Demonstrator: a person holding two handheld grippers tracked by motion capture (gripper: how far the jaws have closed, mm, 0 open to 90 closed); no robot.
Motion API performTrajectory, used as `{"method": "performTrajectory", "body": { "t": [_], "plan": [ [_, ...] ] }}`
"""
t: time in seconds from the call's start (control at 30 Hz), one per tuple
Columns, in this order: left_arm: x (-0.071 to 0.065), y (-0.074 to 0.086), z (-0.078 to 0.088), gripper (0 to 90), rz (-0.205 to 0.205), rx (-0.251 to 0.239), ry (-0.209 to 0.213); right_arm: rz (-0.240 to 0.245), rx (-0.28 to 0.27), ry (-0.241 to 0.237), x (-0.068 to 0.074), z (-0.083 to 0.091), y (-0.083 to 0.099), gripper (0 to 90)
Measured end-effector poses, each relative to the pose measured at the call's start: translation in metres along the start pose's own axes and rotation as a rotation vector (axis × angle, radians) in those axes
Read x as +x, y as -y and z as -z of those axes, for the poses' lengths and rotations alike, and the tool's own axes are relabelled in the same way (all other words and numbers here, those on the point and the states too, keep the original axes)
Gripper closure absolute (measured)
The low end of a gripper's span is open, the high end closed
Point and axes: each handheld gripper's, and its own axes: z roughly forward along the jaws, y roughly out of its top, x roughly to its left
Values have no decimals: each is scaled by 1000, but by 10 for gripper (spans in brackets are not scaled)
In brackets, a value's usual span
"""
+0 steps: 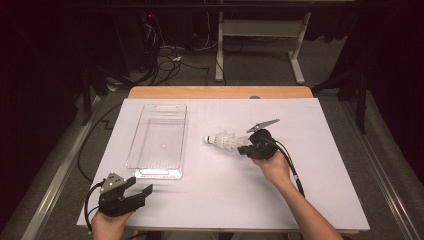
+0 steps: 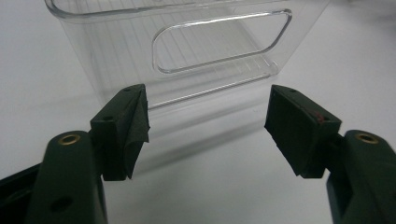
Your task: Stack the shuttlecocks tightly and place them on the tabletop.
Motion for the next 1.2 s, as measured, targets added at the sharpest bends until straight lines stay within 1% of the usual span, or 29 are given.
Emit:
{"method": "performTrajectory", "body": {
  "t": [0.27,0.6,0.87,0.97,1.2],
  "plan": [
    [0,0,0,312,0,-2,-1,8,6,-8,3,-6,-5,900],
    [0,0,0,312,-1,-1,0,11,10,-18,3,-12,-9,900],
    [0,0,0,312,-1,-1,0,4,6,-18,3,-13,-10,900],
    [0,0,0,312,-1,0,-1,8,0,-19,2,-13,-11,900],
    [0,0,0,311,-1,0,-1,15,4,-22,4,-15,-15,900]
  ]
}}
